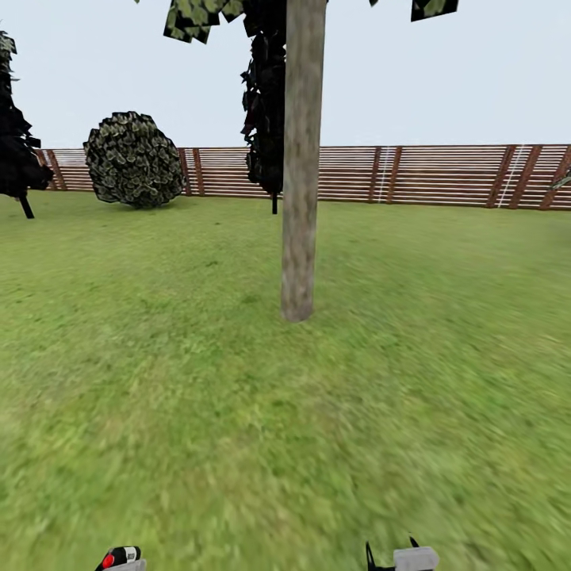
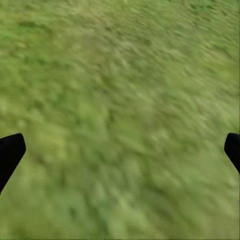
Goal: In the garden, pick up the pesticide atomizer on the floor and spray pesticide onto both trees until each tree trunk is fully covered.
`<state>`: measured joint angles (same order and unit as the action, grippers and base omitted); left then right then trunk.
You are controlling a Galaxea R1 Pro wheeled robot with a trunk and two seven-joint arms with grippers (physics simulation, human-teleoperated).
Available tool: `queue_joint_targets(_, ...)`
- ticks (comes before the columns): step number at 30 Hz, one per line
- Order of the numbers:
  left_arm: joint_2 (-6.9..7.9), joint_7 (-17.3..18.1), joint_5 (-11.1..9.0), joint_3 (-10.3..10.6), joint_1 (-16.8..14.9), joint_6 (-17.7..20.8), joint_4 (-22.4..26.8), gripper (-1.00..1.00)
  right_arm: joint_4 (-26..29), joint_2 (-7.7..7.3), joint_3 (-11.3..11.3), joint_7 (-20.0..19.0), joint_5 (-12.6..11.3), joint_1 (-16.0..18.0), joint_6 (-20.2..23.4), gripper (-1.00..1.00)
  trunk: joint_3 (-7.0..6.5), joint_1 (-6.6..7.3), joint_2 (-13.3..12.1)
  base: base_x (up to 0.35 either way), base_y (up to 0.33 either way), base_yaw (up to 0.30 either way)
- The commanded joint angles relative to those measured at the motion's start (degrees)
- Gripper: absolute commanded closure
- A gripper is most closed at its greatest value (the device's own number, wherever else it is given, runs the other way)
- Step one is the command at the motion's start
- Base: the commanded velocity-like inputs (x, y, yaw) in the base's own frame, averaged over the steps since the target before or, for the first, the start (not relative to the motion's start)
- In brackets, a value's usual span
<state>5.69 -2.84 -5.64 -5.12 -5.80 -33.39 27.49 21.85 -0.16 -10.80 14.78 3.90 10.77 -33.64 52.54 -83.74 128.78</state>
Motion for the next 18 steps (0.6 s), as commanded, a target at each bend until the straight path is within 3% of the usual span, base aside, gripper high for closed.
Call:
queue_joint_targets(1, 0.02, 0.03, -0.51, 0.17, -0.02, -0.18, -0.01, 1.00, -0.04, -0.02, -0.20, 0.52, 0.41, 0.04, -0.02, -1.00, 0.05, -0.02, 0.02, 0.341, 0.000, 0.000)
queue_joint_targets(18, 0.02, 0.04, -0.51, 0.13, -0.06, -0.15, -0.03, 1.00, -0.05, 0.07, -0.19, 0.60, 0.32, 0.04, -0.02, -1.00, 0.05, -0.02, 0.02, 0.341, 0.000, 0.000)
